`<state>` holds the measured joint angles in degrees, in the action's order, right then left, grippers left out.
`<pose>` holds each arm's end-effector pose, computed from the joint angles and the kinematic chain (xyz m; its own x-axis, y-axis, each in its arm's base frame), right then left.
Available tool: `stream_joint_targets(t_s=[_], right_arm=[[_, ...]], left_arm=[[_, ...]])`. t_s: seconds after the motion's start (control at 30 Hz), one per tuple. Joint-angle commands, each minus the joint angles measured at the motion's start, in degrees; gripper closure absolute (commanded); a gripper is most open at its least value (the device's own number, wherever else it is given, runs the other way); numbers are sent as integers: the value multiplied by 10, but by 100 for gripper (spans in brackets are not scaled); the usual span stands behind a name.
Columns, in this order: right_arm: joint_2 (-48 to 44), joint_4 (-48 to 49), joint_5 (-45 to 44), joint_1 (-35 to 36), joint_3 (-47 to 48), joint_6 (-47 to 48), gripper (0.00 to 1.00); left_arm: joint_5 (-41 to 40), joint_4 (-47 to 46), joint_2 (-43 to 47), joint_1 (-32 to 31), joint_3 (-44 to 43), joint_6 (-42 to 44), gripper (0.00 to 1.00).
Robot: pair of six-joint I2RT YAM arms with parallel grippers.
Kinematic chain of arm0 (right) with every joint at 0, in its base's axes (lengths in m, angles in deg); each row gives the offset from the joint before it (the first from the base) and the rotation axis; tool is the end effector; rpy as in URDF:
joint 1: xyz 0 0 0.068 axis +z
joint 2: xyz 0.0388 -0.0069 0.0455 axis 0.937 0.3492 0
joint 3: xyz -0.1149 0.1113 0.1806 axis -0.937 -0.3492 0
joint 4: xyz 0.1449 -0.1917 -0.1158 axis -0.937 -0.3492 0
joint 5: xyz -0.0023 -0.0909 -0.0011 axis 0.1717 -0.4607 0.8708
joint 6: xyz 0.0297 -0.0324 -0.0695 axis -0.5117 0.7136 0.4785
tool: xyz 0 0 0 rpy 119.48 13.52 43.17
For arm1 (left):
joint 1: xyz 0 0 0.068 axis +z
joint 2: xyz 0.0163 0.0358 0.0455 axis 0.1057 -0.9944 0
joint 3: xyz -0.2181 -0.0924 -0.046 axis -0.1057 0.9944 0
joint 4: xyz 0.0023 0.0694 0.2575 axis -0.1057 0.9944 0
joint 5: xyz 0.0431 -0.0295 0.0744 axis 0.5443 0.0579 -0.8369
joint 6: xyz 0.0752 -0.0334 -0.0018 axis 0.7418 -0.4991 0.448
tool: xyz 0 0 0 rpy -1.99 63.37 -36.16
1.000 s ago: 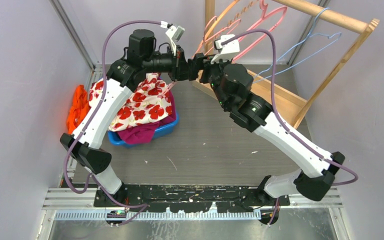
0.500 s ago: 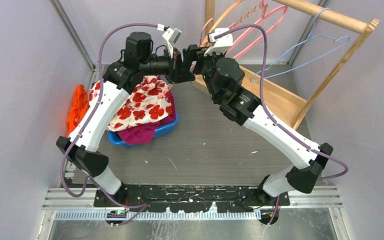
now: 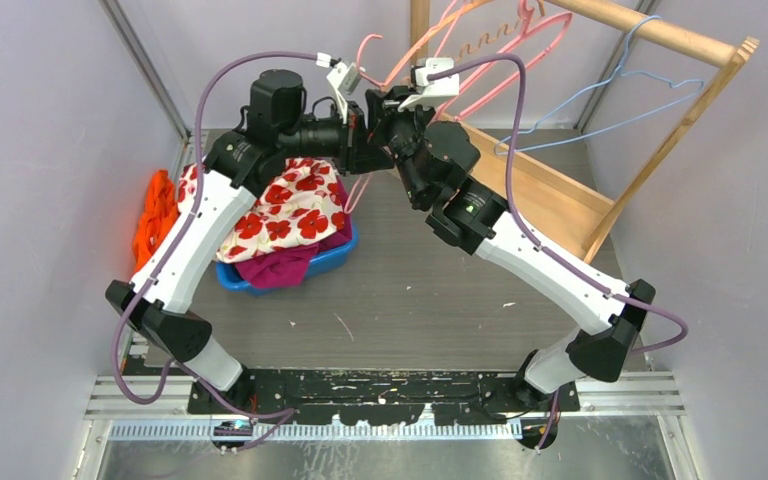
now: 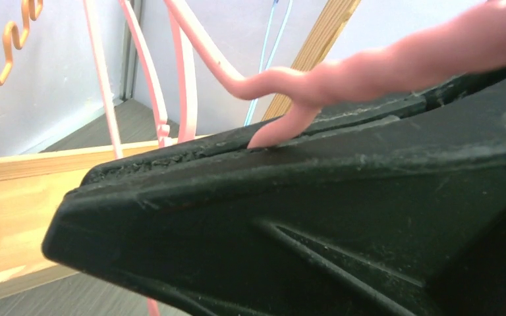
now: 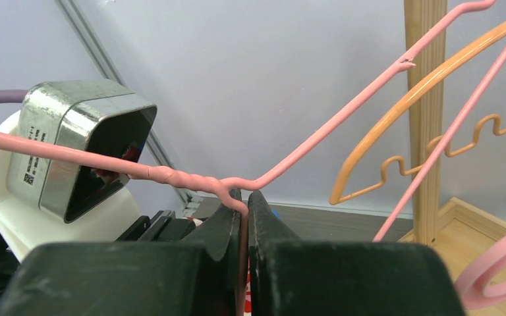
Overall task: Remove the skirt from the hanger
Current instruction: Place the hanger at the clothesline.
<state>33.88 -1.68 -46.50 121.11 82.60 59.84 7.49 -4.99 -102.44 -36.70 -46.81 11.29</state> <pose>0.2590 0.2634 0.4811 0.1443 0.3530 -0.9244 -0.3522 0.8914 0.2854 0.2874 -0.2266 0.4441 -0.4204 0.0958 -0.9023 0.8693 0.3273 -0.3703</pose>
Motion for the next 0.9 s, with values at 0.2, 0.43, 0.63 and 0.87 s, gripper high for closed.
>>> stream_joint_targets(t_s=[0.2,0.43,0.63,0.87], right_arm=[[-31,-28,-58,-13,-13,64,99],[-46,-32,-82,-13,-29,54,99],[-64,10,-106,-14,-38,20,99],[-25,83,-99,-23,2,27,99]], left_arm=[[121,-109,128,3,68,-30,34],[106,-42,206,4,86,50,1],[78,-4,213,4,98,84,1],[80,-7,210,4,110,84,0]])
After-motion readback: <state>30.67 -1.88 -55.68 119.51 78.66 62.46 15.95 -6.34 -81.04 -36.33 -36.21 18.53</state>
